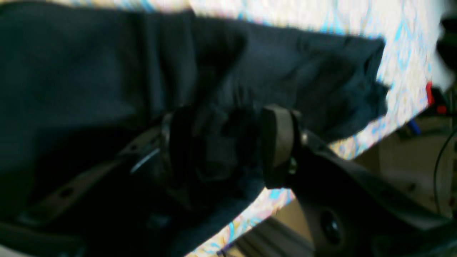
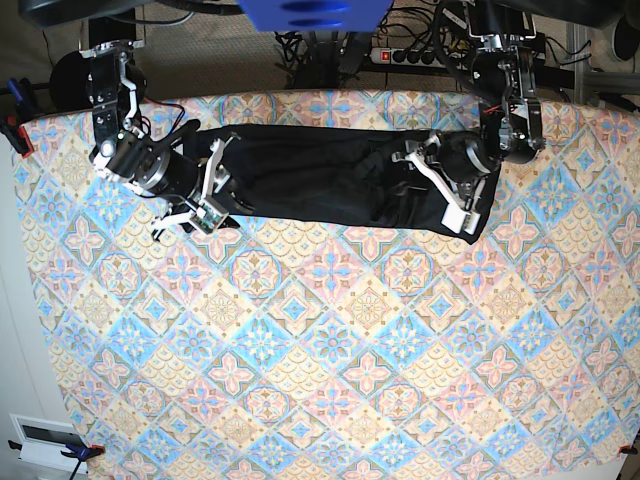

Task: Layout the t-shirt on the table in an organized manner, then fold the t-shirt properly
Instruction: 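Grasp both strip ends with the right and left grippers, then fold the strip in half, bringing the left gripper's end toward the right gripper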

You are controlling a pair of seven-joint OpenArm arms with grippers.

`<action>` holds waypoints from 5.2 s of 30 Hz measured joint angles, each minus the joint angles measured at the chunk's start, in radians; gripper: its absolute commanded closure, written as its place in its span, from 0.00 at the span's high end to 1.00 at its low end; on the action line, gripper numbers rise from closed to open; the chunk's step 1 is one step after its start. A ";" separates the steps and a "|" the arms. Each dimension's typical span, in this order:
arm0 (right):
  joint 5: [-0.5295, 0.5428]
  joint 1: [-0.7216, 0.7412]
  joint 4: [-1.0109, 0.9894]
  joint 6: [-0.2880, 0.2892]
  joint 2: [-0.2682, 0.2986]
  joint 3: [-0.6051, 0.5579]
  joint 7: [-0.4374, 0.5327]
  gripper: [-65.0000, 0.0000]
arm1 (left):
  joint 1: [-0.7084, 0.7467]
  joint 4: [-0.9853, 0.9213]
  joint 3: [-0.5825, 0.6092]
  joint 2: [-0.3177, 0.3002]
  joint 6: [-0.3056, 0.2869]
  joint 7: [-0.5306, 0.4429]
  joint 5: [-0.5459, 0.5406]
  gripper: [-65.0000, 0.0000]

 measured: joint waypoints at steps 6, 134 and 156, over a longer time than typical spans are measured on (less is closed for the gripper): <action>0.000 -0.094 -0.004 -0.001 -0.006 0.134 -0.006 0.29 | 0.040 0.037 -0.133 -0.037 0.000 0.018 -0.230 0.47; 0.488 -0.058 -0.545 0.007 -0.216 0.200 -0.088 0.25 | 0.008 -0.036 -0.224 -0.077 0.002 -0.001 -0.278 0.47; 0.436 0.061 -0.563 -0.004 -0.129 0.473 -0.154 0.00 | -0.012 -0.036 -0.224 -0.084 0.003 0.003 -0.274 0.47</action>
